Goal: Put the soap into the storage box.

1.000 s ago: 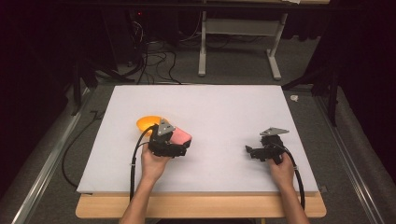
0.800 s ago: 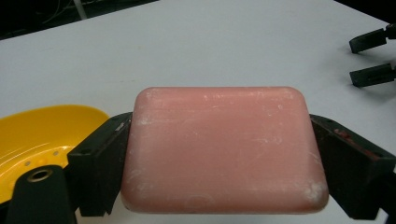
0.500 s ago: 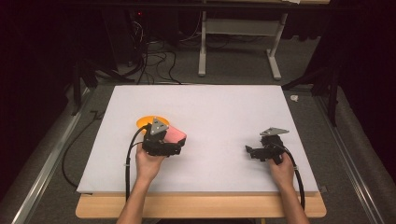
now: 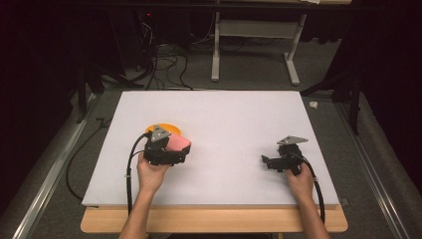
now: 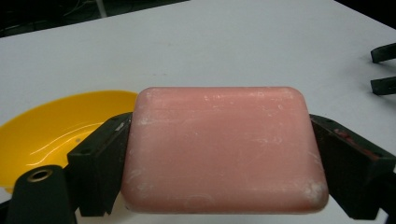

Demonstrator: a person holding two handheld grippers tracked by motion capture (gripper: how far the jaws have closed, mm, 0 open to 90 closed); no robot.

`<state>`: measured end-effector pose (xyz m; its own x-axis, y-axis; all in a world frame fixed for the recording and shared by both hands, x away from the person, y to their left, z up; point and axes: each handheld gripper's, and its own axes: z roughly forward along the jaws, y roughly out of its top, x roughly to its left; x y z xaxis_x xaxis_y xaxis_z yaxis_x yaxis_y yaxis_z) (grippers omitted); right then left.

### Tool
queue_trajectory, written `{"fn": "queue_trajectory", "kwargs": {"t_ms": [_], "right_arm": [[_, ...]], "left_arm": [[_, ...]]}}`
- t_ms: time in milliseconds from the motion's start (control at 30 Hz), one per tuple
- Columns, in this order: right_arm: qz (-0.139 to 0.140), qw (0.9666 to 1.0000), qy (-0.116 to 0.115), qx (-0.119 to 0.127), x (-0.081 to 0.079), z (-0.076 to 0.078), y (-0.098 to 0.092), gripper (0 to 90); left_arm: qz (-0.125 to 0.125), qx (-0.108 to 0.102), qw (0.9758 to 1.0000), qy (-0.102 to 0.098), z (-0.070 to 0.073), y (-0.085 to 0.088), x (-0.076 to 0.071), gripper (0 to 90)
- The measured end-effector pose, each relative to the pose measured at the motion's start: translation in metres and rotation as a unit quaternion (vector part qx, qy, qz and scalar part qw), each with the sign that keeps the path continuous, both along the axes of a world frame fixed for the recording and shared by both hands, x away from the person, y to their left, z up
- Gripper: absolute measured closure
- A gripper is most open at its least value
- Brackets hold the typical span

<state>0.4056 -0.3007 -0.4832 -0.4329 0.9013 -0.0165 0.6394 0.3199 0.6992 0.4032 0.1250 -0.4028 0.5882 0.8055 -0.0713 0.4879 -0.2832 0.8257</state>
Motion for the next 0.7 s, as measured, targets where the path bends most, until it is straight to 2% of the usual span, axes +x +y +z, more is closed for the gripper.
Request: {"fn": "queue_trajectory", "kwargs": {"t_ms": [233,333,400,700], "right_arm": [[0.0,1.0,0.0,0.0,0.0,0.0,0.0,14.2],[0.0,1.0,0.0,0.0,0.0,0.0,0.0,14.3],[0.001,1.0,0.0,-0.001,0.0,0.0,0.0,14.3],[0.001,1.0,0.0,-0.001,0.0,0.0,0.0,14.2]], "left_arm": [[0.01,-0.003,0.9999,-0.003,0.003,0.006,0.0,13.9],[0.028,0.016,0.9994,-0.01,0.004,0.007,-0.001,13.9],[0.028,0.008,0.9996,-0.006,0.003,0.01,0.0,13.9],[0.046,0.006,0.9989,-0.003,0.004,0.02,0.004,14.0]]}}
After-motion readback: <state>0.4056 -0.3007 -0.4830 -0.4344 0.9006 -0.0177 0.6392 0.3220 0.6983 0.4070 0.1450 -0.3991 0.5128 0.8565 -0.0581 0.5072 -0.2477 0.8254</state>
